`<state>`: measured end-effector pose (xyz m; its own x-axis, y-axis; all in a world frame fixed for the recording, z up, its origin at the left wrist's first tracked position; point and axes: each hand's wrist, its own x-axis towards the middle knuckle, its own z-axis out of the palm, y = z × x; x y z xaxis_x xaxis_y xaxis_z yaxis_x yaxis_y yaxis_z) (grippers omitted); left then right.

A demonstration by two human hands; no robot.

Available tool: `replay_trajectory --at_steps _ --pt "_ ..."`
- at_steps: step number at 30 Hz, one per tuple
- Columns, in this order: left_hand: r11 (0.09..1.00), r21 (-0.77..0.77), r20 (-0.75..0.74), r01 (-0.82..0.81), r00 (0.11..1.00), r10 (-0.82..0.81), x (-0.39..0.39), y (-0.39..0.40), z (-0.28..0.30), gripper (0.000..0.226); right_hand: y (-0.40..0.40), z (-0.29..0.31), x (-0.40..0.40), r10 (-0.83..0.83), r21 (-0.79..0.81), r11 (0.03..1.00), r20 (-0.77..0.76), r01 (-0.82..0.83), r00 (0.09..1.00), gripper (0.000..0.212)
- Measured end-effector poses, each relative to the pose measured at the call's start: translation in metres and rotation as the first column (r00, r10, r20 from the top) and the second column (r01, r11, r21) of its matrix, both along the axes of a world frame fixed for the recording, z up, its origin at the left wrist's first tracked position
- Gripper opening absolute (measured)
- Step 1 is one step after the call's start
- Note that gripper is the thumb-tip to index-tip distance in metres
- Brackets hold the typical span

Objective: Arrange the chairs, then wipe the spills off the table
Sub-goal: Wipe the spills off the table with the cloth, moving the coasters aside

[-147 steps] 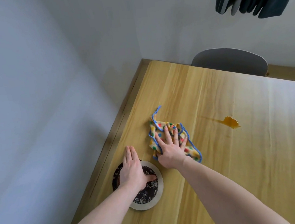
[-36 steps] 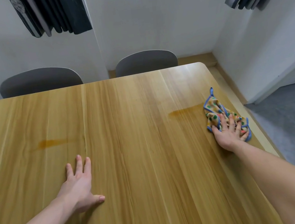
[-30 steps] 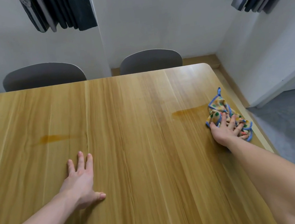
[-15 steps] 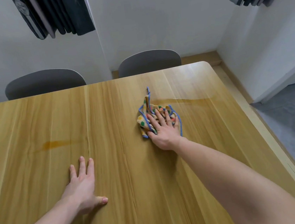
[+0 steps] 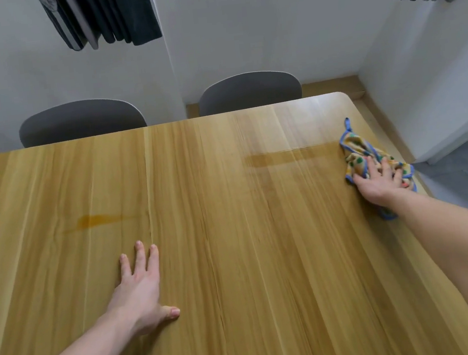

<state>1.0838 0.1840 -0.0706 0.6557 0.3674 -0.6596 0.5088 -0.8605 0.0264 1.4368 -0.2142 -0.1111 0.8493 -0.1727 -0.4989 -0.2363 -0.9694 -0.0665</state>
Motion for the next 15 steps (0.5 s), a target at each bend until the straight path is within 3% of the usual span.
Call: replay_trajectory --at_steps 3,5,10,15 --pt "1.0 0.001 -0.001 -0.003 1.0 0.003 -0.001 0.0 -0.002 0.146 0.03 0.0 0.008 -0.088 0.001 0.996 -0.015 0.088 0.996 0.079" --pt "1.0 0.005 -0.008 -0.002 1.0 0.002 0.0 0.0 -0.002 0.146 0.06 0.001 0.005 -0.054 0.019 0.998 -0.014 0.055 0.998 0.078" --pt "1.0 0.002 -0.022 0.003 1.0 -0.003 0.002 -0.001 -0.001 0.145 0.151 -0.002 -0.028 0.233 0.061 0.97 0.027 -0.234 0.972 0.077" --pt "1.0 0.006 -0.026 -0.002 1.0 0.002 0.001 -0.001 -0.001 0.145 0.226 -0.002 -0.093 0.602 0.16 0.78 0.071 -0.605 0.796 0.078"
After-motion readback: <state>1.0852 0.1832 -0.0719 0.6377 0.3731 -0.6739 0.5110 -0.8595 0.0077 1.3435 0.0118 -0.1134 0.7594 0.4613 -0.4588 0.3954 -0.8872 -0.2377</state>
